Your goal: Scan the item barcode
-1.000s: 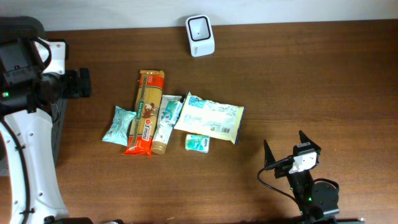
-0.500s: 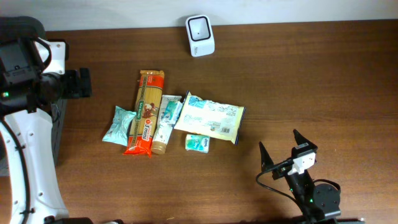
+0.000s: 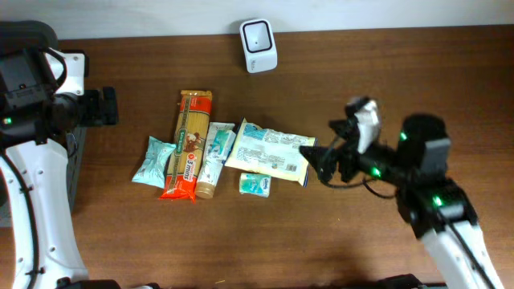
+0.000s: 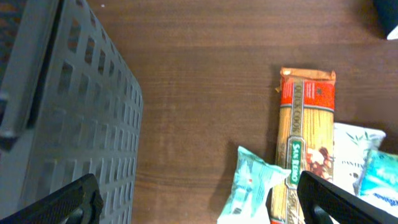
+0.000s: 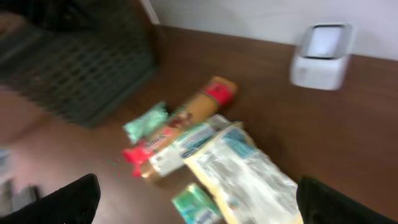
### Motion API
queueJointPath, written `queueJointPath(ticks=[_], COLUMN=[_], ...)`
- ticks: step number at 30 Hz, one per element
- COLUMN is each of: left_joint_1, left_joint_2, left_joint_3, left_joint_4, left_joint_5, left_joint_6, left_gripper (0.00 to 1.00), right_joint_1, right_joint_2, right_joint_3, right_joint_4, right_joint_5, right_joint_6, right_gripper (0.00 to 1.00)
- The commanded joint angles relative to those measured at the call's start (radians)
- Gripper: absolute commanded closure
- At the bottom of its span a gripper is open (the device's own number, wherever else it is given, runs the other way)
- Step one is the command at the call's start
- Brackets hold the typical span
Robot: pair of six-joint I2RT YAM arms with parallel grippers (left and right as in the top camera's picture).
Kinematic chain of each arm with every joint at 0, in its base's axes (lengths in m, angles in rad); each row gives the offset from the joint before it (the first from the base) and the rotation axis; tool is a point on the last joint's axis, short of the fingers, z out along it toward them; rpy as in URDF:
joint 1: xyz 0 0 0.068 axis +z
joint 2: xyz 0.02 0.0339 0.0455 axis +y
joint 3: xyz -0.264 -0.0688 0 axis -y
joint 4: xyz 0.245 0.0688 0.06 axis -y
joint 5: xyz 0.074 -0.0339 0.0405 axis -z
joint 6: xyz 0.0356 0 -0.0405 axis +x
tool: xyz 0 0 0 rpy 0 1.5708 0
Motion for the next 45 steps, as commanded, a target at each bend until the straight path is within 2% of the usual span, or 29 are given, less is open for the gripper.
queueJointPath(ticks=[1,3,4,6,8,11,13,15,17,19,20,22,24,25,27,30,36,40,42,45], left_joint_1=[0.005,0.005,0.005,0.005,0.005,0.005,0.005,0.005,0.005,0.005,0.005,0.005,0.005,0.005,0.005,0.005,0.005,0.005,0.005,0.005], left_joint_2=[-0.004,-0.004,-0.004,-0.004,-0.004,-0.004,-0.004,-0.004,-0.004,-0.004,-0.004,-0.004,-0.004,-0.004,-0.004,-0.004,-0.004,-0.004,-0.004,-0.004], left_joint_3=[0.006,0.006,0.006,0.006,0.006,0.006,0.006,0.006,0.006,0.006,0.006,0.006,0.006,0.006,0.006,0.006,0.006,0.006,0.006,0.006], left_joint_4=[0.0,0.0,0.0,0.0,0.0,0.0,0.0,0.0,-0.001,-0.008,-0.008,-0.008,-0.008,-0.008,-0.008,-0.008,-0.008,-0.008,-0.008,-0.011], left_joint_5=[0.003,0.003,0.003,0.003,0.003,0.003,0.003,0.003,0.003,0.003,0.003,0.003,0.003,0.003,0.003,0.003,0.003,0.003,0.003,0.003], left_joint_6=[0.019,0.019,0.019,0.019,0.019,0.019,0.019,0.019,0.019,0.019,0.019,0.019,0.019,0.019,0.019,0.019,0.019,0.019,0.019,0.019], left_gripper=[0.0,0.01,0.01,0.01,0.01,0.01,0.01,0.01,0.01,0.01,0.01,0.01,0.01,0.01,0.01,0.01,0.01,0.01,0.01,0.01], right_joint_1=[0.014,0.088,0.123,0.231,0.28,0.342,0.417,0.5,0.542,0.542,0.542,0.542,0.543,0.545,0.561,0.581,0.655,0.65,0.593,0.452], right_joint_2=[0.183,0.365,0.423,0.558,0.573,0.573,0.573,0.573,0.573,0.573,0.575,0.591,0.688,0.744,0.846,0.927,1.003,1.028,1.022,0.998], right_joint_3=[0.018,0.019,0.019,0.034,0.046,0.089,0.105,0.124,0.124,0.126,0.143,0.264,0.426,0.477,0.521,0.52,0.519,0.519,0.526,0.548], right_joint_4=[0.031,0.053,0.086,0.158,0.117,-0.073,-0.116,-0.075,0.081,0.158,0.151,-0.018,-0.193,-0.224,-0.193,-0.069,-0.059,-0.079,-0.148,-0.333], right_joint_5=[-0.183,-0.16,-0.124,-0.019,0.069,0.243,0.357,0.401,0.387,0.387,0.387,0.446,0.484,0.486,0.491,0.491,0.484,0.544,0.531,0.48], right_joint_6=[0.016,0.089,0.159,0.314,0.358,0.405,0.459,0.457,0.457,0.458,0.458,0.442,0.396,0.373,0.362,0.36,0.36,0.382,0.459,0.447], right_gripper=[0.01,0.01,0.04,0.01,0.01,0.02,0.01,0.01,0.01,0.23,0.23,0.23,0.23,0.25,0.33,0.38,0.39,0.39,0.38,0.33])
